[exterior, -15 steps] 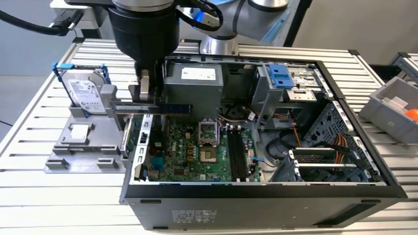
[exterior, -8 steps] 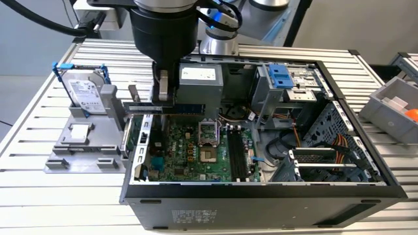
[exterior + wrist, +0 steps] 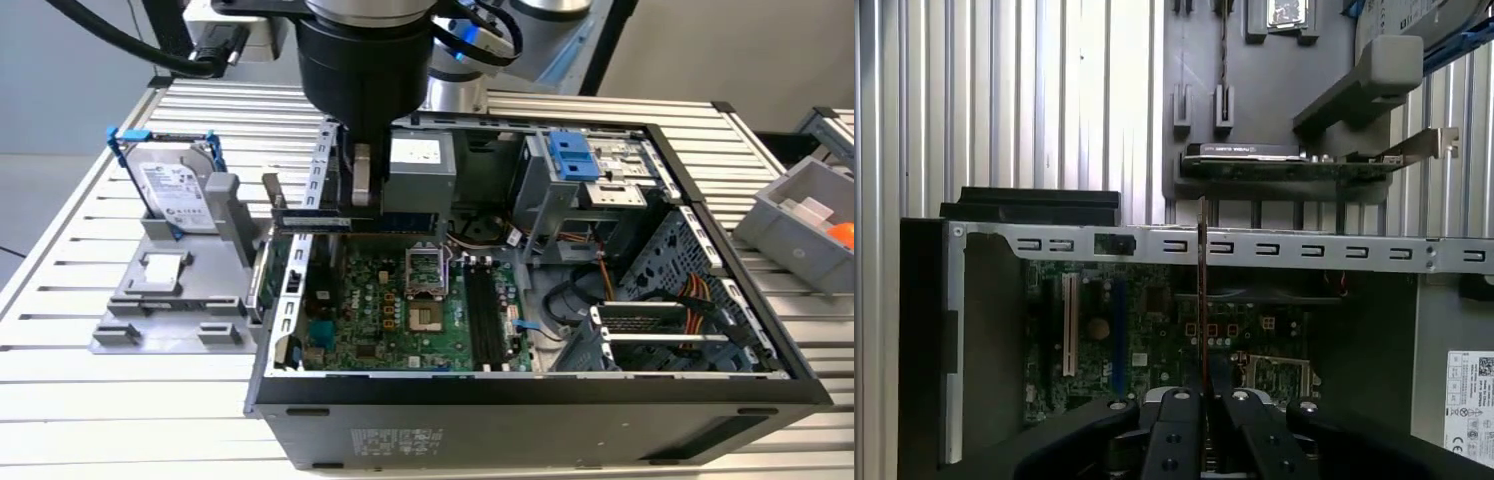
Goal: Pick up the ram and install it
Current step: 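Pick up the ram and move it above insertion slot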
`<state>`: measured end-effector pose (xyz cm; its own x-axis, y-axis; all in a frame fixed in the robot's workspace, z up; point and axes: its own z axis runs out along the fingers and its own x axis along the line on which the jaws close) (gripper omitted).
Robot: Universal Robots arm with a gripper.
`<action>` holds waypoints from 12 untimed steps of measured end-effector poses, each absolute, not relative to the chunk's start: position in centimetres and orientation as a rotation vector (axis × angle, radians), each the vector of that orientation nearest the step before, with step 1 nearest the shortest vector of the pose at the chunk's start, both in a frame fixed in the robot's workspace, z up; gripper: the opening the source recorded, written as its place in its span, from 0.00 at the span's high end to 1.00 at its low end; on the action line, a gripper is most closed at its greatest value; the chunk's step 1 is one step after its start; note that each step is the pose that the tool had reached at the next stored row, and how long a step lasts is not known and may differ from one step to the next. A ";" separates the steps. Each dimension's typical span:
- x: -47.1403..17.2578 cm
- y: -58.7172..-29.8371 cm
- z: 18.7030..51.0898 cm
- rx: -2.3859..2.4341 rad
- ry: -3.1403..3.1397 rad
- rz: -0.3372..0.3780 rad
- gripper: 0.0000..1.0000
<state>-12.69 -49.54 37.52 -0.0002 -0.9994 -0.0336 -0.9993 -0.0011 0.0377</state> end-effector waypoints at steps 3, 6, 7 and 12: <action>-12.0 -49.5 37.5 2.218 -2.218 -0.080 1.00; -11.5 -49.5 37.5 2.218 -2.217 -0.080 1.00; -11.5 -49.5 37.5 2.218 -2.217 -0.080 1.00; -11.5 -49.5 37.5 2.218 -2.217 -0.080 1.00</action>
